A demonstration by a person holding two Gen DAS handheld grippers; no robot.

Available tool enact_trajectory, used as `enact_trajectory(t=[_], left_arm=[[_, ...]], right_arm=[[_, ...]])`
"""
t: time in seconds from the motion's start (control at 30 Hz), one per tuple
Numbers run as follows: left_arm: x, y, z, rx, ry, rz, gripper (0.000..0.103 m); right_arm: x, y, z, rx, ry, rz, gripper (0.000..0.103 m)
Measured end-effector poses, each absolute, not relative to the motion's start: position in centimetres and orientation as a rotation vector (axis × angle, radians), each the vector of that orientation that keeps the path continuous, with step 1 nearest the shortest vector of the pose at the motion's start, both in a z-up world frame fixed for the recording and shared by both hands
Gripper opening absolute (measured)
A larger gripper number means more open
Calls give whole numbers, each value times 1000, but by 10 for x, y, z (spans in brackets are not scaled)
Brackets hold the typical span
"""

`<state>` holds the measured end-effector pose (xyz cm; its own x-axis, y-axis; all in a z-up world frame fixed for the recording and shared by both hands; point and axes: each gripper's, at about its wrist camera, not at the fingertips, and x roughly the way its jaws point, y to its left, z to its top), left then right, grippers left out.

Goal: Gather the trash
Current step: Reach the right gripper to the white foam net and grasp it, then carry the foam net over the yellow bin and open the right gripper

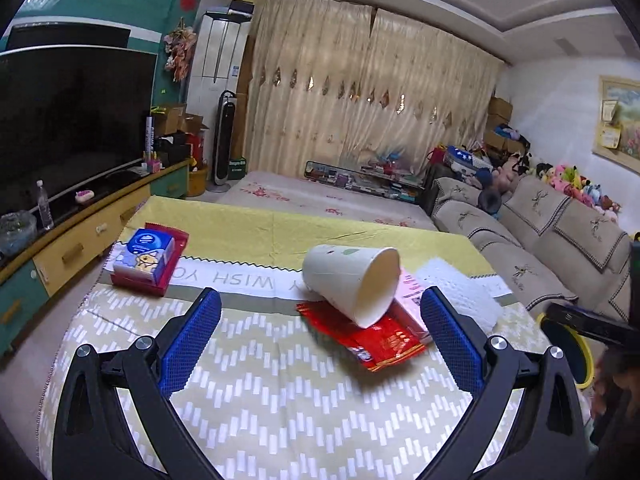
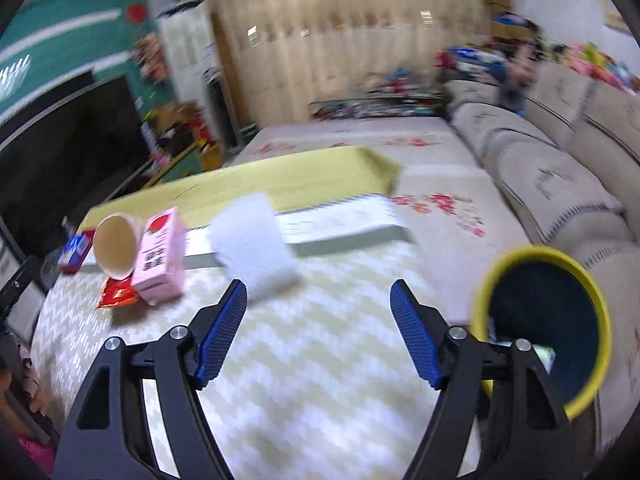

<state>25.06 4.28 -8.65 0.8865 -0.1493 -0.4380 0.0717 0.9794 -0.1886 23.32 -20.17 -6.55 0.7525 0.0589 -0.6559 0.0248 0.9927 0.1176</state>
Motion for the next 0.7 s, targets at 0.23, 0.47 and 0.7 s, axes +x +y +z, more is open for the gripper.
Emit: enact_trajectory(t=[0.23,0.47,0.7], left_arm=[[256,31,-91,-174,481,-123,98],[252,11,-95,-158,503,-148,98],[252,1,-97,-127,513,-160,98]], right_arm=[[310,-162,-99,-27,867,42,70],[326,-166,-119,32,903,74,69],[310,-166,-115,70,882,140,26]])
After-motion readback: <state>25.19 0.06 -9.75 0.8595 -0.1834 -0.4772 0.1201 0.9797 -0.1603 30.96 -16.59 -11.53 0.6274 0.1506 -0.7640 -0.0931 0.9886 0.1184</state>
